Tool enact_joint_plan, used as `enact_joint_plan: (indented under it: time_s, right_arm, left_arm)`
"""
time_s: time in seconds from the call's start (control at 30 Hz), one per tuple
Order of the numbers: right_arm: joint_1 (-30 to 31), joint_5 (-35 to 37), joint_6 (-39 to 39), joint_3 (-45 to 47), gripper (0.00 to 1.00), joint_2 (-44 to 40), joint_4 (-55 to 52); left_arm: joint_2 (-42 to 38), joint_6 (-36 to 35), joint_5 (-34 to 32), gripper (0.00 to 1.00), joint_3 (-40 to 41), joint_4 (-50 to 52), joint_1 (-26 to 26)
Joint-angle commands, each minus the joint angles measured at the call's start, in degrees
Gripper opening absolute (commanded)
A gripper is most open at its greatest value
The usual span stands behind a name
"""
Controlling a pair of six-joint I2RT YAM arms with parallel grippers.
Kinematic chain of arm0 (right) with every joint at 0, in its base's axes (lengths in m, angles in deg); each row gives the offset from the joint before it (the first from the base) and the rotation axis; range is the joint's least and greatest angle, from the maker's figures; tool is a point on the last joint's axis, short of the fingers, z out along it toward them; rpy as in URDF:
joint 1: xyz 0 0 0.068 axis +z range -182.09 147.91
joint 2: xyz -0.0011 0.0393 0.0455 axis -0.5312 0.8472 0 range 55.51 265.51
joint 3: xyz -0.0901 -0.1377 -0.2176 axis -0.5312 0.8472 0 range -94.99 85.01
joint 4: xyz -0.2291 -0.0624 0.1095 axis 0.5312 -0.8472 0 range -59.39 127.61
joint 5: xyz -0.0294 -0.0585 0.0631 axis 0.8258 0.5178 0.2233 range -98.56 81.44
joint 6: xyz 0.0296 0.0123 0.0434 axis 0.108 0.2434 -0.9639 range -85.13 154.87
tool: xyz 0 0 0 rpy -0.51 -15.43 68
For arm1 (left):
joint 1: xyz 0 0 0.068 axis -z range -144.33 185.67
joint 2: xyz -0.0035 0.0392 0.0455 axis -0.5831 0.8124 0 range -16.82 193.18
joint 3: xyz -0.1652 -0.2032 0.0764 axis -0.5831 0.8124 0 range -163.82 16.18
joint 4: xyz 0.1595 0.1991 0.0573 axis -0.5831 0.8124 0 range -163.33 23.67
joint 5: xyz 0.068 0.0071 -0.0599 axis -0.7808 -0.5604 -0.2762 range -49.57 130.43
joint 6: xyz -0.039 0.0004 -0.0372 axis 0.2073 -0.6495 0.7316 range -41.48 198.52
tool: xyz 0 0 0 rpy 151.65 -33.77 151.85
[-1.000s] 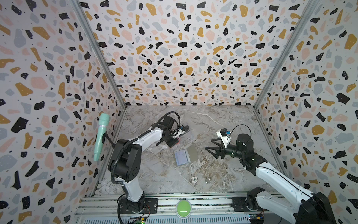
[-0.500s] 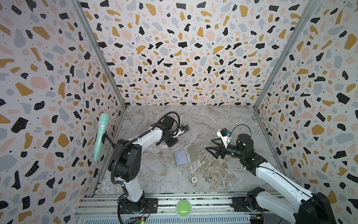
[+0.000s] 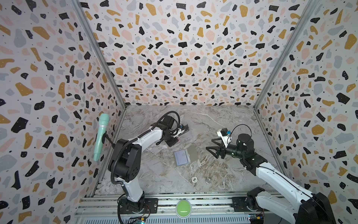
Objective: Take the credit cards out of the card holder
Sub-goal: Place the credit card in the storage box.
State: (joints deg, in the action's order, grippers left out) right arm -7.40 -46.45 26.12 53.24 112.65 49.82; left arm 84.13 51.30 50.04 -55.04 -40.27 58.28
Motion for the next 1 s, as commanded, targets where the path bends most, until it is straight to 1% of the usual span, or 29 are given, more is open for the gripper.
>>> enact_joint_plan:
  time_s: [0.0,0.1,0.17,0.43,0.6,0.97]
  right_arm:
    - [-0.31,-0.36,-0.28,0.13,0.8,-1.67,0.95]
    - [-0.34,-0.37,-0.33,0.17,0.8,-1.69,0.96]
    - [-0.34,-0.31,-0.44,0.2,0.8,-1.77,0.91]
    - [-0.52,-0.6,-0.46,-0.06,0.8,-0.97,1.21]
    - [-0.7,-1.05,-0.56,-0.09,0.8,-0.72,1.41]
    - [-1.29,-1.31,-0.74,0.23,0.8,-0.8,1.92]
  left_arm:
    - [-0.64,0.69,-0.2,0.0,-2.1,0.69,-0.29]
    - [-2.22,2.12,-3.9,0.0,-1.59,-1.46,-0.37]
    - [-3.81,2.14,-4.71,0.0,-1.12,-2.23,-0.51]
    - [-6.88,1.66,-6.13,0.0,-2.23,-1.29,-0.62]
    - [-6.6,0.83,-6.0,0.0,-4.24,0.39,-0.77]
    - [-2.26,-1.71,1.05,0.0,-5.76,4.12,-1.2]
